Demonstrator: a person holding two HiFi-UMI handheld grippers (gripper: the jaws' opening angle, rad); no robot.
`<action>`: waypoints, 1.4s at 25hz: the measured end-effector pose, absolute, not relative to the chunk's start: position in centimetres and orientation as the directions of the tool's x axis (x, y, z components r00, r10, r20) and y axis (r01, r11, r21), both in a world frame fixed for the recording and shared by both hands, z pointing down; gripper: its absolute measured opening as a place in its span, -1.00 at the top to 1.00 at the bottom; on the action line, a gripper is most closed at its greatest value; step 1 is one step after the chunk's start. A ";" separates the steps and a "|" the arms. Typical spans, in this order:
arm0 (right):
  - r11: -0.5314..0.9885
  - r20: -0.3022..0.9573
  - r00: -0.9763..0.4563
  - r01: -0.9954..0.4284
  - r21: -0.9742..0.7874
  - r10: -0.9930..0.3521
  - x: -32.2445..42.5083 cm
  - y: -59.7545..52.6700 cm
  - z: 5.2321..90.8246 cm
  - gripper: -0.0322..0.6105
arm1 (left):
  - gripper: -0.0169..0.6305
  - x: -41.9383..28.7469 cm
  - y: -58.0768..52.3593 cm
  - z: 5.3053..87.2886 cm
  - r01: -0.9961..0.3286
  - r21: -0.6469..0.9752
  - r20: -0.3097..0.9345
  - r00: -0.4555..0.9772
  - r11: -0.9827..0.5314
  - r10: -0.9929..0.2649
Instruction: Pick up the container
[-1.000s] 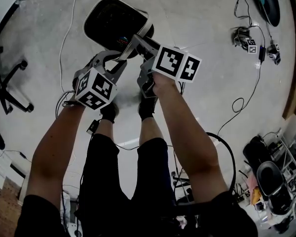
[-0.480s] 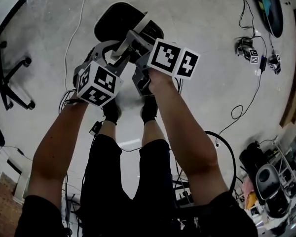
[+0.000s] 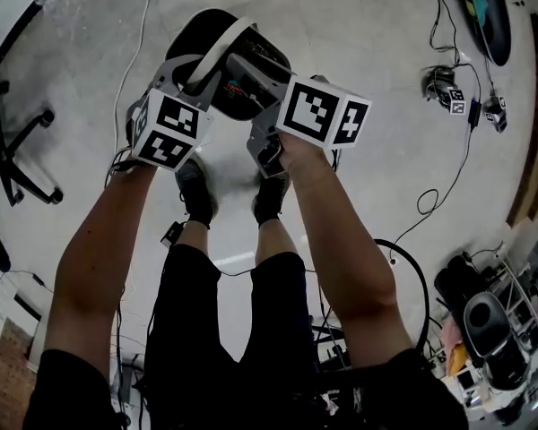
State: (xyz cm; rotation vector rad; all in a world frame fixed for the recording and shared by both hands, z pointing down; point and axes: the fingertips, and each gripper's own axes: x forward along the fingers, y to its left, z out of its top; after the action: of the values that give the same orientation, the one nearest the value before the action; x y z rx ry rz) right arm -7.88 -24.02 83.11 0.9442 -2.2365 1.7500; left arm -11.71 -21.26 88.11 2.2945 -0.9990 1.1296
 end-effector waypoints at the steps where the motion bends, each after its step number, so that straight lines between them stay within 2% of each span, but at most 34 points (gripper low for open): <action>1: 0.118 0.474 -0.786 -0.556 -0.823 -0.398 -7.1 -23.9 82.9 0.55 | 0.63 -12.0 -21.4 88.1 -0.760 0.042 0.804 0.411 -0.648 -0.430; 10: 0.165 0.484 -0.712 -0.632 -0.757 -0.510 -1.3 -22.1 80.3 0.55 | 0.69 -12.1 -21.0 88.0 -0.822 0.045 0.831 0.346 -0.568 -0.435; 16: 0.213 0.466 -0.709 -0.643 -0.736 -0.529 0.4 -20.8 76.7 0.55 | 0.69 -11.6 -20.4 85.4 -0.807 0.002 0.815 0.343 -0.591 -0.466; 23: 0.253 0.452 -0.688 -0.668 -0.700 -0.567 1.4 -19.1 70.8 0.56 | 0.69 -12.0 -17.3 78.0 -0.779 -0.032 0.796 0.359 -0.627 -0.487; 35: 0.381 0.383 -0.693 -0.682 -0.625 -0.611 0.8 -19.1 57.1 0.62 | 0.69 -13.5 -15.4 61.7 -0.814 -0.053 0.696 0.386 -0.579 -0.605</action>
State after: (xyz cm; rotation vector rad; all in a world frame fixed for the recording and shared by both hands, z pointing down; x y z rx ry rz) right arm 0.78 -19.14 57.05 1.1898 -2.5354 1.2137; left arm -13.46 -15.41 61.71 2.3511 -1.2445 0.9918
